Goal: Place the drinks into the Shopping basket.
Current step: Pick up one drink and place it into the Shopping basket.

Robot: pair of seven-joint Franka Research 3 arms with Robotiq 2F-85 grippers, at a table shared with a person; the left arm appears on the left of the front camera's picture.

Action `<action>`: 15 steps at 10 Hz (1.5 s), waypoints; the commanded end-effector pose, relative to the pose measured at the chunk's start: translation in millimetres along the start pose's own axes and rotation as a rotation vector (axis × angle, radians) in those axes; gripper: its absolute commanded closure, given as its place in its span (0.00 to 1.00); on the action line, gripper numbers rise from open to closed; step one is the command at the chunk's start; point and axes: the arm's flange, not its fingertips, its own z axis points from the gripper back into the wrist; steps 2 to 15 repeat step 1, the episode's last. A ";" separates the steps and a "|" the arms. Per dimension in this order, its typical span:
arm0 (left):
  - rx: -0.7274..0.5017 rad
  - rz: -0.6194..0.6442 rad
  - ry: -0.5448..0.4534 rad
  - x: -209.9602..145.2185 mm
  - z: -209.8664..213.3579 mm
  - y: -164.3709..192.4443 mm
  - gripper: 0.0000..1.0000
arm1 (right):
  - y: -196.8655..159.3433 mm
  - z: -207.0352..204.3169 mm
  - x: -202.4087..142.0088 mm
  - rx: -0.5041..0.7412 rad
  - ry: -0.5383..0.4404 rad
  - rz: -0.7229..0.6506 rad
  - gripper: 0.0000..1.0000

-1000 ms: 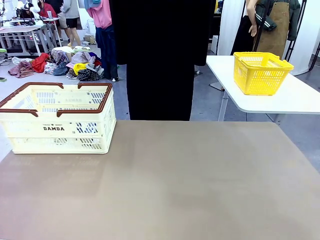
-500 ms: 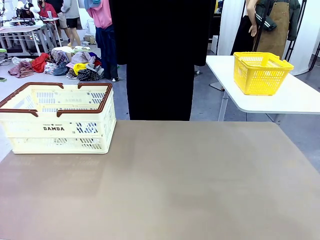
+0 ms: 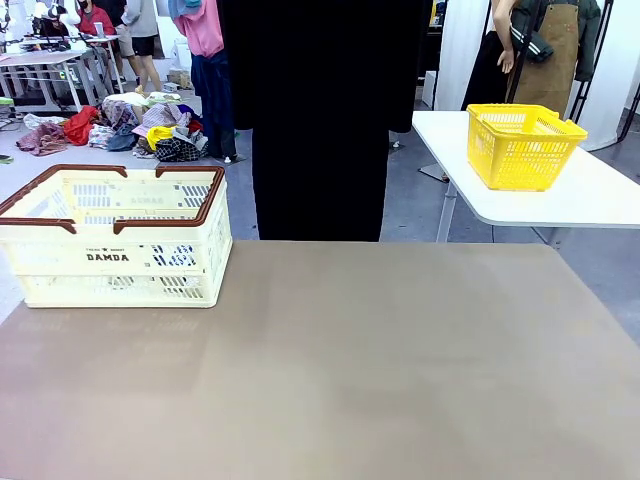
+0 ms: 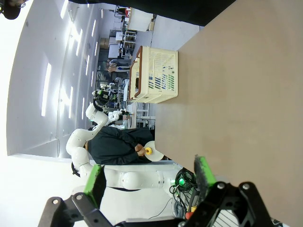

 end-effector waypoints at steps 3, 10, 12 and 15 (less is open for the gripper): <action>0.007 -0.003 0.013 -4.1 1.4 -2.7 0.00 | 2.8 -0.6 2.2 0.022 -0.008 0.017 0.00; 0.007 -0.003 0.013 -4.1 1.4 -2.7 0.00 | 2.8 -0.6 2.2 0.022 -0.008 0.017 0.00; 0.007 -0.003 0.013 -4.1 1.4 -2.7 0.00 | 2.8 -0.6 2.2 0.022 -0.008 0.017 0.00; 0.007 -0.003 0.013 -4.1 1.4 -2.7 0.00 | 2.8 -0.6 2.2 0.022 -0.008 0.017 0.00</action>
